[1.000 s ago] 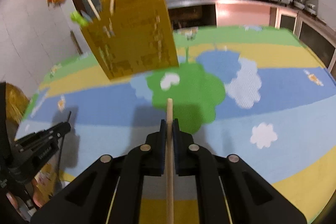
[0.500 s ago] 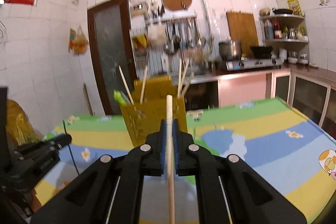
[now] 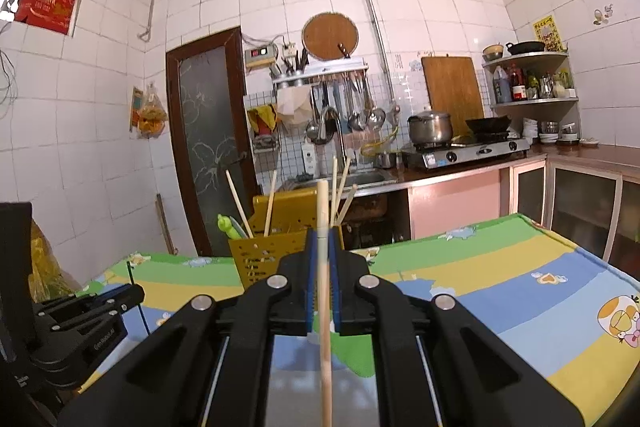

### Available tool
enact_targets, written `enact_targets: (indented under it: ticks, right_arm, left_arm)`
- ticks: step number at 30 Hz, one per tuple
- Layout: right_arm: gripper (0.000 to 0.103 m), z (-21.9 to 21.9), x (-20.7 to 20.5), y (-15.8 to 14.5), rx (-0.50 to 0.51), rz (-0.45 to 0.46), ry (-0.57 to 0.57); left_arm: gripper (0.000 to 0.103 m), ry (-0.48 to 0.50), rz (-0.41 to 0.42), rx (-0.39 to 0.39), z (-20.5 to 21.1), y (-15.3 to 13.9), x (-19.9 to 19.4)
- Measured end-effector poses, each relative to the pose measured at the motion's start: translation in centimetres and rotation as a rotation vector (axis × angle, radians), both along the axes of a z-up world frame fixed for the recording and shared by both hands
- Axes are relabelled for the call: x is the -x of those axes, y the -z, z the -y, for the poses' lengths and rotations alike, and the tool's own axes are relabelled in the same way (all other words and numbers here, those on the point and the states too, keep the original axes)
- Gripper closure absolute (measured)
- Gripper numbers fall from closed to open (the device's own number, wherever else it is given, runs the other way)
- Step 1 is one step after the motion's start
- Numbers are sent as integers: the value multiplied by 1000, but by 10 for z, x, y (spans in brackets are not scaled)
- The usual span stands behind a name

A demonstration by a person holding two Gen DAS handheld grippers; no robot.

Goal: Organize utensils
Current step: 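Carry the spoon with the left tool while the right tool carries the chopstick into the holder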

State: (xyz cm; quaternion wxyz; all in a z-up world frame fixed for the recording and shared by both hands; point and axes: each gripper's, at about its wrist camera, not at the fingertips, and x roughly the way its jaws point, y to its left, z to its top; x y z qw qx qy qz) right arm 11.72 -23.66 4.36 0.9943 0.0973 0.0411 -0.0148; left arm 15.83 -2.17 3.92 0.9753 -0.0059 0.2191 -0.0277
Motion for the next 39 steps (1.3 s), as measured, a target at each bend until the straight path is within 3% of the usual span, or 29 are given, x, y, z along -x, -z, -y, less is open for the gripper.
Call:
enact_targets:
  ticks: [4, 8, 10, 12, 16, 21, 26, 31, 39]
  right_arm:
    - [97, -2, 0, -15, 21, 23, 9]
    - [97, -2, -7, -41, 87, 74, 6]
    - [97, 4, -16, -58, 83, 103, 2]
    - [97, 11, -30, -71, 55, 123, -10]
    - [97, 18, -65, -97, 52, 203, -7]
    - [97, 23, -119, -118, 5, 239, -14]
    - [97, 23, -163, -114, -19, 253, -16]
    - [97, 19, -197, -94, -25, 257, -32]
    - [97, 13, -225, -54, 22, 138, -71]
  left_arm:
    - [97, 25, 8, 9, 4, -12, -2]
    - [98, 61, 59, -11, 9, -41, -9]
    - [99, 76, 81, 25, 9, -63, -20]
    - [101, 89, 94, 58, 11, -82, -34]
    - [101, 87, 213, 81, 22, -127, -63]
    - [101, 109, 262, 101, 45, -152, -111]
    - [101, 99, 237, 107, 57, -139, -155]
    - [101, 75, 149, 110, 54, -98, -193]
    - [99, 58, 75, 136, 39, -59, -211]
